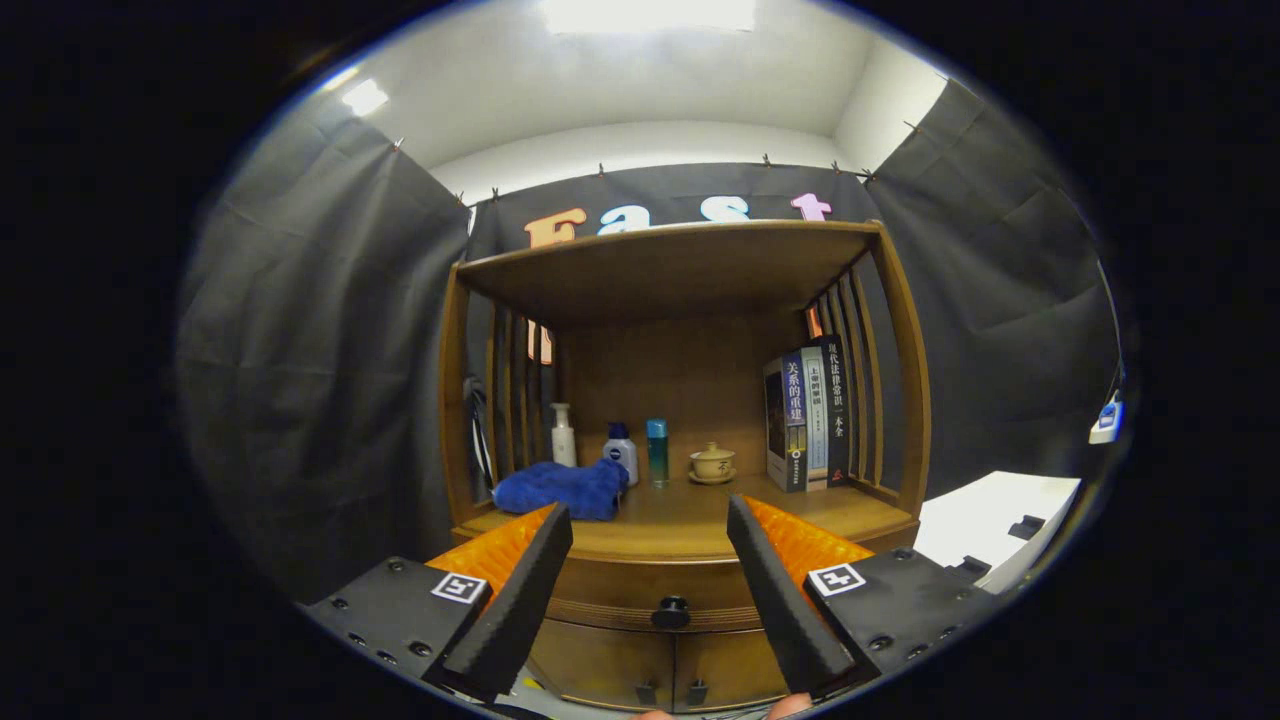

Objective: Pull open the drawer, take out the items inside it, and place them on the countertop above the cabinet.

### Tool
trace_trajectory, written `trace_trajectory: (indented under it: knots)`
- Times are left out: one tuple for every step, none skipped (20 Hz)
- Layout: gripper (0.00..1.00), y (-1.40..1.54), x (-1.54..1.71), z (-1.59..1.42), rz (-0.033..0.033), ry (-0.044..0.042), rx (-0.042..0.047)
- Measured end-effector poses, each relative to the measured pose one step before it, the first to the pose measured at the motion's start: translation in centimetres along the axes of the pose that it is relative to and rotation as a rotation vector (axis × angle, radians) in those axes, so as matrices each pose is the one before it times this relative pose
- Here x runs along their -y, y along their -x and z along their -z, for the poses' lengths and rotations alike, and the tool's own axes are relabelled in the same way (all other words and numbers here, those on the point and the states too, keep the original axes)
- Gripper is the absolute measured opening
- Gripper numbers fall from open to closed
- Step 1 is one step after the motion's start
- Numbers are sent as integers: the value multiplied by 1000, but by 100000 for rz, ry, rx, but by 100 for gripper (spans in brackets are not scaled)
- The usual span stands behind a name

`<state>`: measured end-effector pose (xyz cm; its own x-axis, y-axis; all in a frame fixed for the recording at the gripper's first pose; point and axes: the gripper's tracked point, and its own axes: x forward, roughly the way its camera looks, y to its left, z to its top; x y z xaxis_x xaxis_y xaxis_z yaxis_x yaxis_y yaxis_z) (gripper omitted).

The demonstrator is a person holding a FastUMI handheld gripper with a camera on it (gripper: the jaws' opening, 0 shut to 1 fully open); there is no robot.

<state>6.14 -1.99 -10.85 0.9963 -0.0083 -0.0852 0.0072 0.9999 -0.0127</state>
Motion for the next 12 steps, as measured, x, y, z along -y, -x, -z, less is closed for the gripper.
trace_trajectory:
  knots:
    - [100, -443, 306, 1574, 1376, 420, -2068]
    - [100, -479, -82, 1623, -162, -824, -2587]
    - [100, -475, -293, 1718, -950, -1245, -2794]
    - [100, -681, -47, 1414, -354, -1155, -2127]
    - [100, -729, 428, 1297, 953, -1092, -1770]
    - [100, -741, 427, 1290, 1137, -521, -1794]
    - [100, -919, 220, 1254, 872, -486, -2173]
    - [100, -782, 46, 966, 75, -38, -2248]
    - [100, -577, -182, 687, 76, 555, -1374]
    - [100, -669, -81, 691, 280, 984, -768]
    - [100, -688, 38, 666, 572, 806, -530]
    - [100, -730, 152, 739, 969, 524, -825]
